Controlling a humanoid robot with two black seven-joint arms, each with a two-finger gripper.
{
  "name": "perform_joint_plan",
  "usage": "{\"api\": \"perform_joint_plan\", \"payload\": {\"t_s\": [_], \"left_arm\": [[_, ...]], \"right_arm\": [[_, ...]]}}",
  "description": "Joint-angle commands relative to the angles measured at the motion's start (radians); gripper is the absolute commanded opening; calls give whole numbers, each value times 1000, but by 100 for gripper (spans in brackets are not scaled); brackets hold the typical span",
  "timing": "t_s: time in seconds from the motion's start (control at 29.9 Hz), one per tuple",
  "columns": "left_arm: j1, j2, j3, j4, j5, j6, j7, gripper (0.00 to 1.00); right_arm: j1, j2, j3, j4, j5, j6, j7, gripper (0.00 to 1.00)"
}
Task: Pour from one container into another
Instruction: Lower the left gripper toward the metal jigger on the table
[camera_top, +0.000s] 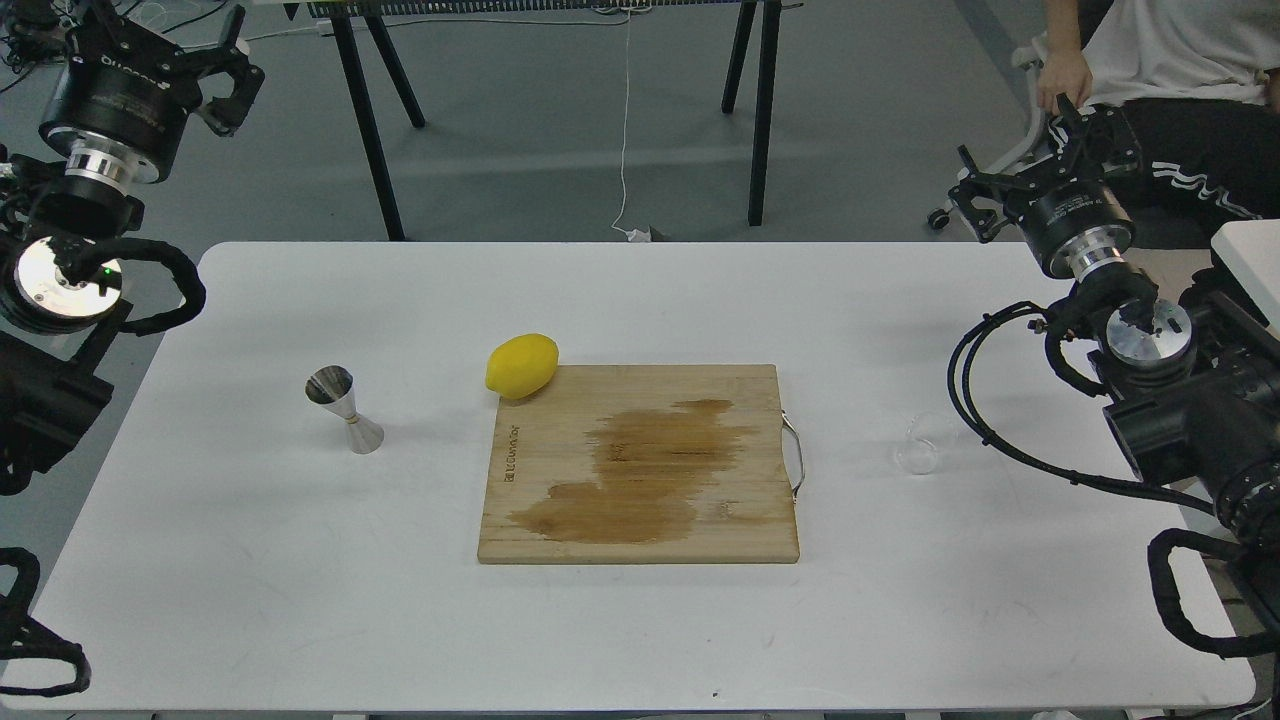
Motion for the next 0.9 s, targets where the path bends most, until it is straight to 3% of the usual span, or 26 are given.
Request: {"api": "perform_joint_plan", "payload": {"t_s": [0.0,0.23,0.4,0.53,0.7,0.87], "left_arm": [[0,-2,-4,1,-1,0,-9,100],[0,-8,-7,-4,-3,0,-44,100],[41,64,62,-33,11,0,-13,100],[106,211,117,-189,57,0,-24,100],[236,381,114,-391,164,0,-72,100],[305,495,120,-552,354,0,-75,100]], "right_arm": [[4,-1,6,0,1,0,0,100],[-3,-2,54,3,1,0,0,100],[-19,-4,54,11,1,0,1,100],[-58,-4,58,20,3,0,7,100],[-114,-19,68,28,3,0,13,100],[-124,-21,68,32,3,0,13,100]]}}
